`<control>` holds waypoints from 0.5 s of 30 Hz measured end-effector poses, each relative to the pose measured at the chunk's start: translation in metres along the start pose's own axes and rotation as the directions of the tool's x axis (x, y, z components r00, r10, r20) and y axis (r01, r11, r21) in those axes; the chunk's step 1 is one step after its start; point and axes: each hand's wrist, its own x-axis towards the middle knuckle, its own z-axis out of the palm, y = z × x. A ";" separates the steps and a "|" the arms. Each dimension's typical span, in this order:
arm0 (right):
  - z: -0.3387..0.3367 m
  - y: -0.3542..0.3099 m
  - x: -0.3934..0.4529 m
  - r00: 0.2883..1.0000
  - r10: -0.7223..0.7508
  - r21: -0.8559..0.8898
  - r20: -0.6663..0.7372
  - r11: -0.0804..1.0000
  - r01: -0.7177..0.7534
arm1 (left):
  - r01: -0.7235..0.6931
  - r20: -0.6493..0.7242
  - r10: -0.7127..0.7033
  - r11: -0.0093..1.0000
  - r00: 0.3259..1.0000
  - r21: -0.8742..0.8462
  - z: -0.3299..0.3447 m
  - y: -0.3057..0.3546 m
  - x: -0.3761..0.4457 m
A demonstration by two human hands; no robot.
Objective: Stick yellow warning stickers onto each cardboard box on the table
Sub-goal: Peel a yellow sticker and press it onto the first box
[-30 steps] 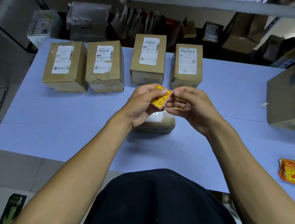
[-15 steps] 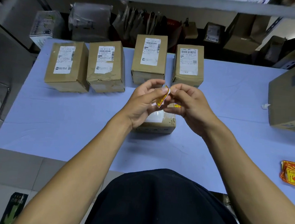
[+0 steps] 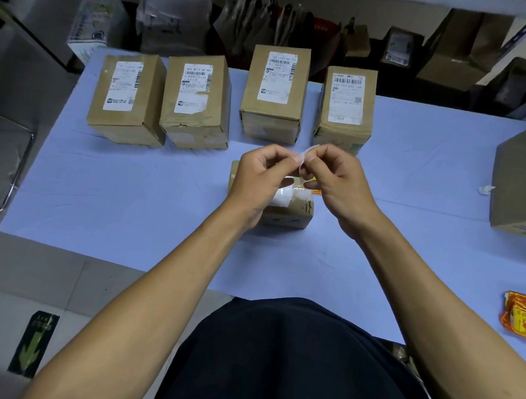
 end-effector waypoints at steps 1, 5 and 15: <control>-0.003 0.003 0.000 1.000 0.013 -0.005 -0.007 1.000 -0.013 | 0.016 -0.020 -0.016 1.000 1.000 0.001 0.002 -0.001 0.000; -0.022 0.027 0.002 0.983 0.137 -0.034 -0.122 0.989 -0.142 | 0.093 -0.169 -0.093 0.996 0.981 -0.008 0.008 -0.012 0.003; -0.069 0.107 -0.011 0.876 0.444 -0.179 -0.188 0.862 -0.475 | 0.220 -0.346 -0.200 0.975 0.917 0.019 0.017 -0.032 -0.002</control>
